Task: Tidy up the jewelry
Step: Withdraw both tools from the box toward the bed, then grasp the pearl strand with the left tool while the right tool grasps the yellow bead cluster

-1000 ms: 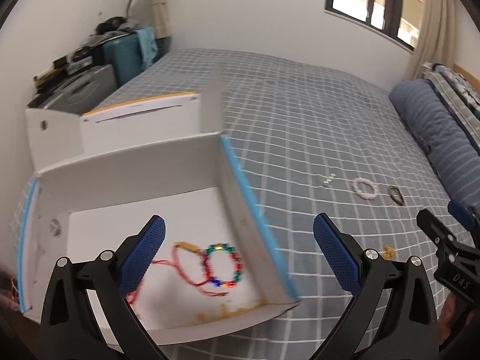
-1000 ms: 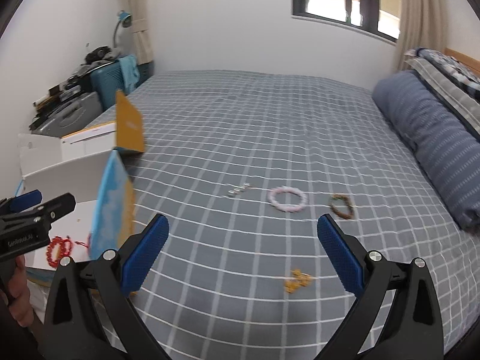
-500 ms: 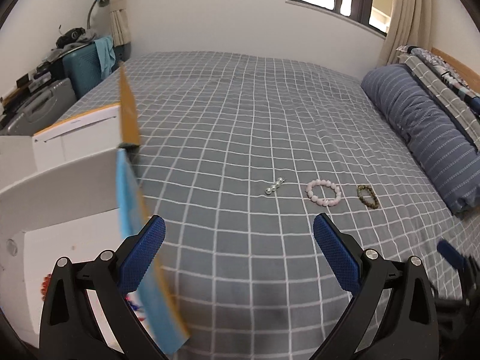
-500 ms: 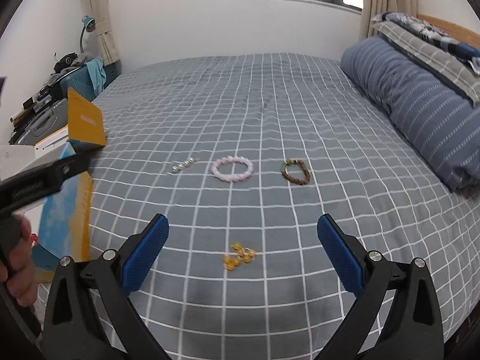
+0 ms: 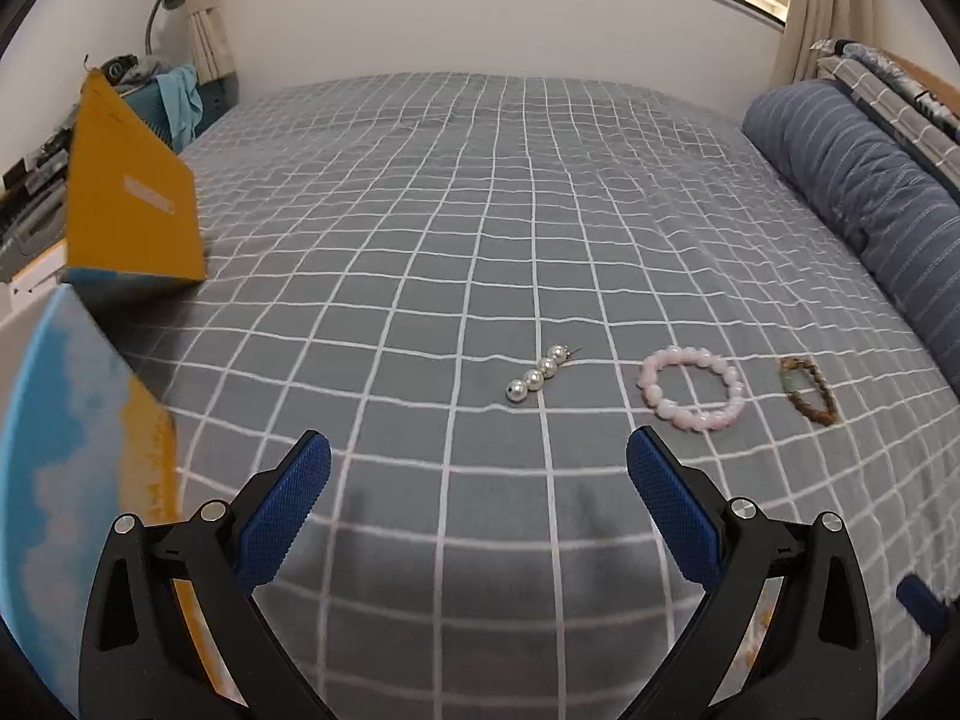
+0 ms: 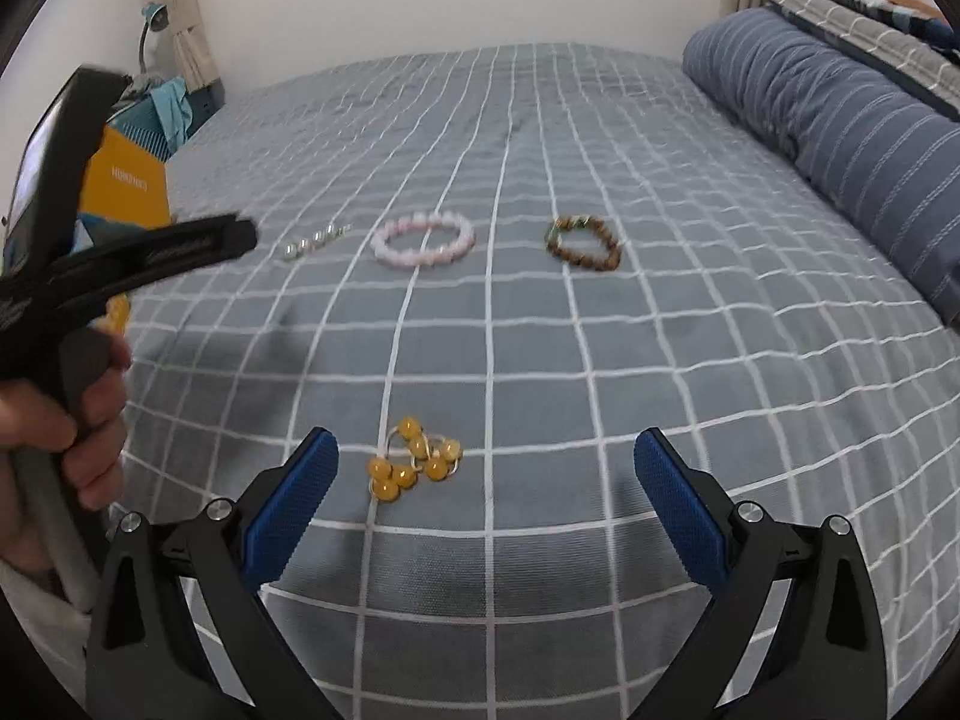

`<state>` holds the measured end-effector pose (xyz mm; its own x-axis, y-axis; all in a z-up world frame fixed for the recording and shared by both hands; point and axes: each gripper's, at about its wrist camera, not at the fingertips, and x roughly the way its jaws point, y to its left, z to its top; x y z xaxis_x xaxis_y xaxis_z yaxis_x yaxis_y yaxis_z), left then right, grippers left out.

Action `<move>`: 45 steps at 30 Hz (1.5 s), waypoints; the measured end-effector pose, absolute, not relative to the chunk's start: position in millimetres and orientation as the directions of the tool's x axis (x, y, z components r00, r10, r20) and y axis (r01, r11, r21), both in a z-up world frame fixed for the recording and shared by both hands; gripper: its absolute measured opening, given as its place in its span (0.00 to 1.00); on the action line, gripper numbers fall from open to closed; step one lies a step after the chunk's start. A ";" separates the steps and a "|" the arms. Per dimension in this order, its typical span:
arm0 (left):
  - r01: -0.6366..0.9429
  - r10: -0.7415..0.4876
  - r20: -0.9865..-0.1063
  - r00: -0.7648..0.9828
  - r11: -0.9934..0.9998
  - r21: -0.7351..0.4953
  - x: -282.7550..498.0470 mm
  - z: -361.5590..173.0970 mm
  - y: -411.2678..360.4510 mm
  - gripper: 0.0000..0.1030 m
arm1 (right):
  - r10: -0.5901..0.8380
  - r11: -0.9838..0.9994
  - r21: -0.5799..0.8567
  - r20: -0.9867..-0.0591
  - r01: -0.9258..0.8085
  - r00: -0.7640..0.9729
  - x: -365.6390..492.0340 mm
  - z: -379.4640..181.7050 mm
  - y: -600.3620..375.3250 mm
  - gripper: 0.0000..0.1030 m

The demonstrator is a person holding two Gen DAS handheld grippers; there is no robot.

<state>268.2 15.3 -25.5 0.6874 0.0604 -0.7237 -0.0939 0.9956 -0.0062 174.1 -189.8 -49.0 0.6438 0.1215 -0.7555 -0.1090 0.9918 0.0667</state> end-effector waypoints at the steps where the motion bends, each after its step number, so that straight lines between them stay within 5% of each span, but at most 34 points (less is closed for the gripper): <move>1: -0.083 0.049 -0.723 0.689 0.997 -0.011 273.5 -30.2 13.1 0.94 | 0.118 0.992 0.064 -0.759 -0.108 0.641 174.7 -52.5 -188.8 0.90; 13: -0.029 0.045 -0.750 0.660 0.999 0.035 339.5 -58.6 -1.0 0.94 | 0.127 0.991 0.073 -0.789 -0.114 0.601 184.9 -77.9 -180.1 0.72; 23: -0.026 -0.019 -0.787 0.617 0.999 -0.044 360.0 -84.6 10.9 0.94 | 0.082 0.992 0.004 -0.763 -0.123 0.641 179.2 -85.4 -167.2 0.55; 26: -0.027 -0.015 -0.784 0.620 0.999 -0.040 358.5 -86.1 9.0 0.94 | 0.077 0.992 -0.010 -0.747 -0.127 0.660 174.8 -85.8 -164.7 0.43; 32: -0.040 0.009 -0.778 0.628 0.999 -0.021 355.2 -86.1 7.6 0.65 | 0.057 0.990 -0.047 -0.732 -0.133 0.679 171.1 -86.7 -158.5 0.26; 37: -0.055 0.020 -0.772 0.635 0.998 -0.020 353.4 -83.5 11.1 0.21 | 0.047 0.989 -0.062 -0.731 -0.134 0.681 171.8 -88.5 -156.5 0.18; 40: -0.062 0.014 -0.771 0.637 0.998 -0.033 352.9 -82.9 15.1 0.10 | 0.032 0.988 -0.079 -0.728 -0.130 0.685 172.2 -89.0 -154.5 0.16; 45: -0.056 -0.002 -0.770 0.638 0.997 -0.049 352.5 -82.4 18.9 0.10 | 0.019 0.988 -0.091 -0.727 -0.124 0.687 171.9 -90.0 -152.7 0.15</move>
<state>352.5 18.9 -82.4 0.6377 -0.0018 -0.7703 -0.0564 0.9972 -0.0490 171.9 -152.7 -90.0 0.6868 0.0193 -0.7266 -0.1245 0.9880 -0.0915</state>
